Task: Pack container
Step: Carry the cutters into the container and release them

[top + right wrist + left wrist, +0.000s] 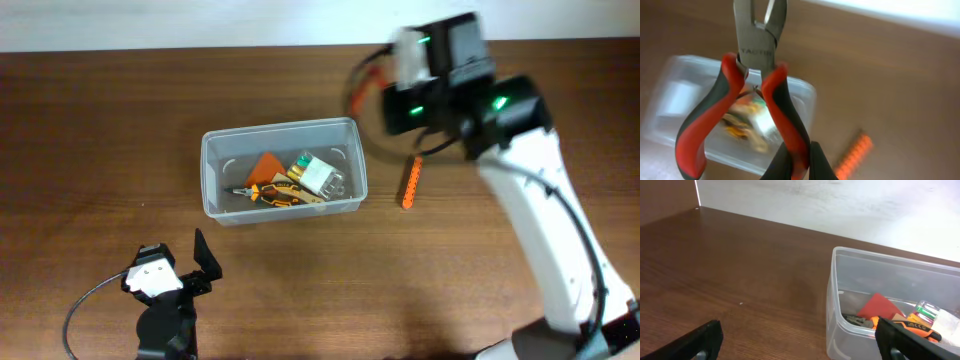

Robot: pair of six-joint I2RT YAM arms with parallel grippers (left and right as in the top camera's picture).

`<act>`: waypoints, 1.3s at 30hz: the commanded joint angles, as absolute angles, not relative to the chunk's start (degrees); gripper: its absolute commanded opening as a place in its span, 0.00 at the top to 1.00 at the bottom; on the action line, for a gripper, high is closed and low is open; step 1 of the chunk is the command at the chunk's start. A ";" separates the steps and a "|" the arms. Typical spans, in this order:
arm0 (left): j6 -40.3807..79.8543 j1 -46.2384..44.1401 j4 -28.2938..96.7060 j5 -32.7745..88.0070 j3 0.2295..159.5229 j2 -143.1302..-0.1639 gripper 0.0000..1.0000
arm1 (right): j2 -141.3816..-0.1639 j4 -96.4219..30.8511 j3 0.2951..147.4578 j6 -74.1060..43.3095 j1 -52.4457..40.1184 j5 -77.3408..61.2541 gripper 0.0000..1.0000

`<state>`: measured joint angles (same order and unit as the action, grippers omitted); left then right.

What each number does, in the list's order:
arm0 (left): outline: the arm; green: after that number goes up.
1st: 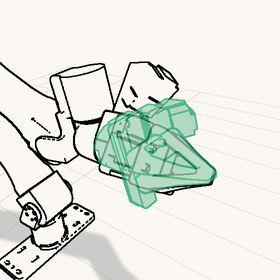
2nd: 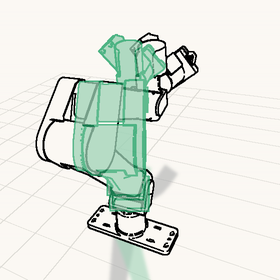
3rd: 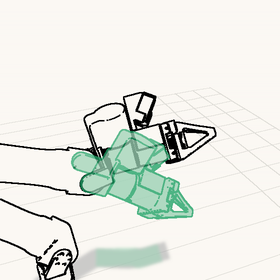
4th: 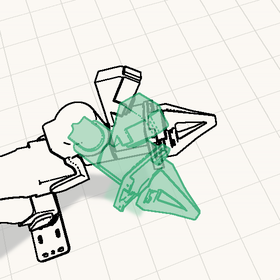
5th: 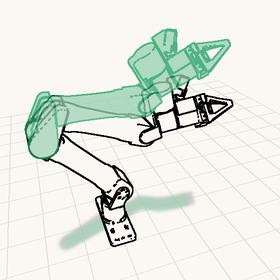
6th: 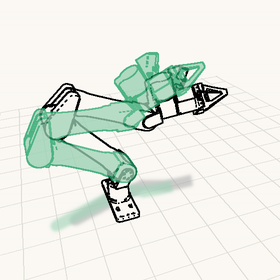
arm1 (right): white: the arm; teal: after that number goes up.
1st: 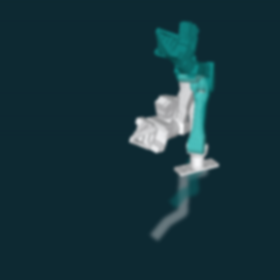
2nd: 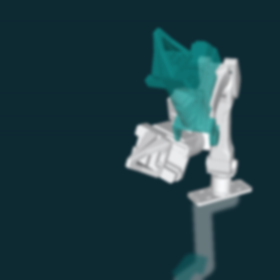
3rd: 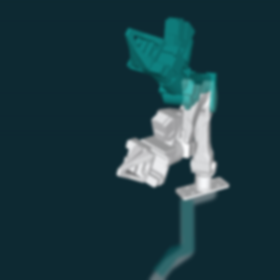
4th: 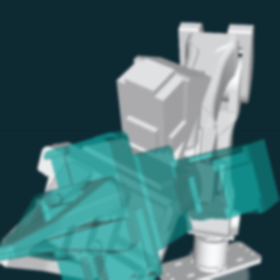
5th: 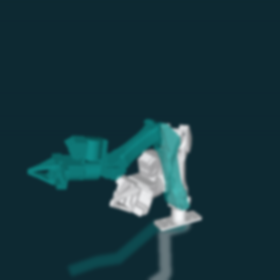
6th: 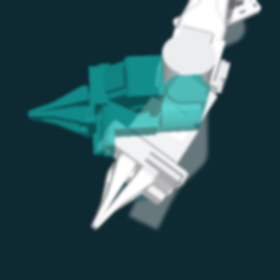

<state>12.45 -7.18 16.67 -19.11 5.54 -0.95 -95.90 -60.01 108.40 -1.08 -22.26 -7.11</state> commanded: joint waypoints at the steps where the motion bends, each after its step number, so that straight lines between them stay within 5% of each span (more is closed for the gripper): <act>1: 11.94 -7.46 16.71 -19.31 5.32 -0.69 0.01 | -99.94 -58.02 106.89 8.29 -28.73 -7.97 0.96; 12: 11.94 -7.46 16.71 -19.33 5.32 -0.69 0.01 | -118.43 -51.11 106.72 37.10 -38.76 -7.99 0.96; 20: 11.94 -7.46 16.71 -19.31 5.32 -0.69 0.01 | -119.94 -51.29 107.61 26.00 -38.09 -1.65 0.96; 37: 11.94 -7.46 16.71 -19.31 5.32 -0.69 0.01 | -122.83 -46.89 108.20 32.36 -39.55 -7.79 0.96; 38: 11.94 -7.46 16.71 -19.31 5.32 -0.69 0.01 | -122.87 -47.13 108.20 32.36 -39.88 -7.75 0.76; 39: 11.94 -7.46 16.71 -19.31 5.32 -0.69 0.01 | -122.87 -47.40 108.22 32.29 -40.18 -7.70 0.39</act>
